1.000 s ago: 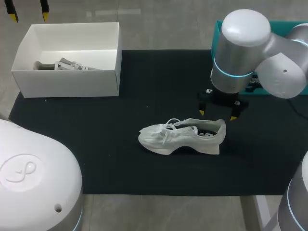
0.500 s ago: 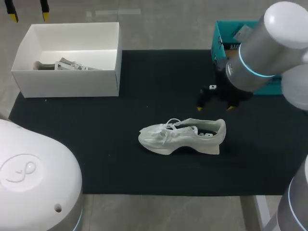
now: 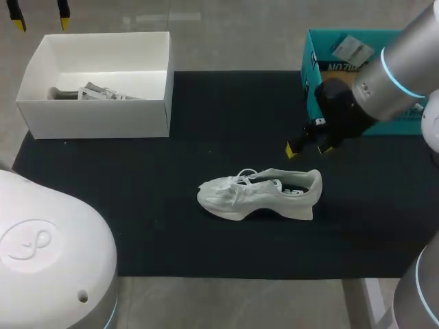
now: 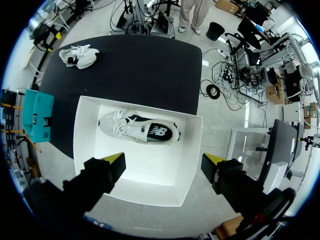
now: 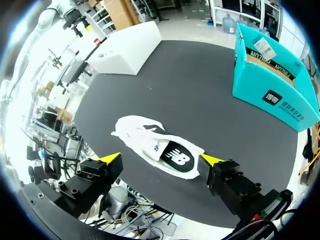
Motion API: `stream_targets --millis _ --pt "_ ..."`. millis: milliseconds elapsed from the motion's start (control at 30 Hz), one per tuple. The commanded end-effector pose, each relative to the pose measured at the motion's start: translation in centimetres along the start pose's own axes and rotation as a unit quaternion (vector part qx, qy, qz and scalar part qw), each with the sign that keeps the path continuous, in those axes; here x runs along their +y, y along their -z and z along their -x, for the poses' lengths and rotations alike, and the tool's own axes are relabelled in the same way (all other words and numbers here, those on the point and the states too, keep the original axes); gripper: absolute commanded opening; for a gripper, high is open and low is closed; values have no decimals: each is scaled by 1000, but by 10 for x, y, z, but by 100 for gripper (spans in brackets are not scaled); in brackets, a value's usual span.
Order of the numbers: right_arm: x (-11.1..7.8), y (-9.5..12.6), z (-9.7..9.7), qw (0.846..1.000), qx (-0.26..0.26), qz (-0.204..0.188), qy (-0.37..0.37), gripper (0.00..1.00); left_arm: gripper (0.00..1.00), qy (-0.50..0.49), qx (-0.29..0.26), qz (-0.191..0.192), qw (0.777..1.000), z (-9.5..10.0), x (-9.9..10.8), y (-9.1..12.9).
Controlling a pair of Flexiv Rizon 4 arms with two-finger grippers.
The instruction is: Take the shoe out of the shoebox, open the shoe tongue, remove and reinsert the insole, then place the shoe into the shoebox
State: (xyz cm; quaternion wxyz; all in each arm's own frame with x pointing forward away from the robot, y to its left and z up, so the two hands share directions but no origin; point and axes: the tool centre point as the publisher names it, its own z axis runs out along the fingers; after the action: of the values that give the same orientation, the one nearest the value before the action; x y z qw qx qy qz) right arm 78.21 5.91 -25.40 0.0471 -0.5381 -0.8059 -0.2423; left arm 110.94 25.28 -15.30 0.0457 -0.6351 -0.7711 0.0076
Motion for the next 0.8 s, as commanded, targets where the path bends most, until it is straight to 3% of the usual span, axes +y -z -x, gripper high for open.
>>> stream_targets --millis 33,133,200,267,367,433,467,500,533,800 --pt "-4 -1 3 999 43 4 0 100 100 0 1 0 1000 0 0 0" --pt "-4 -1 3 999 43 4 0 100 100 0 1 0 1000 0 0 0" --pt "-2 -1 9 996 5 24 81 100 100 0 1 0 1000 0 0 0" --pt "-1 0 17 979 -23 70 192 100 100 0 1 0 1000 0 0 0" --pt "-2 3 26 954 -68 77 282 100 100 0 1 0 1000 0 0 0" --pt "-1 8 38 922 -87 126 355 100 100 0 1 0 1000 0 0 0" --pt "-1 14 43 900 -65 177 393 100 100 0 1 0 1000 0 0 0" --pt "-1 18 47 876 -44 201 435 100 100 0 1 0 1000 0 0 0" --pt "0 22 50 862 -38 194 467 100 100 0 1 0 1000 0 0 0" --pt "0 22 50 862 -38 194 467 100 100 0 1 0 1000 0 0 0"
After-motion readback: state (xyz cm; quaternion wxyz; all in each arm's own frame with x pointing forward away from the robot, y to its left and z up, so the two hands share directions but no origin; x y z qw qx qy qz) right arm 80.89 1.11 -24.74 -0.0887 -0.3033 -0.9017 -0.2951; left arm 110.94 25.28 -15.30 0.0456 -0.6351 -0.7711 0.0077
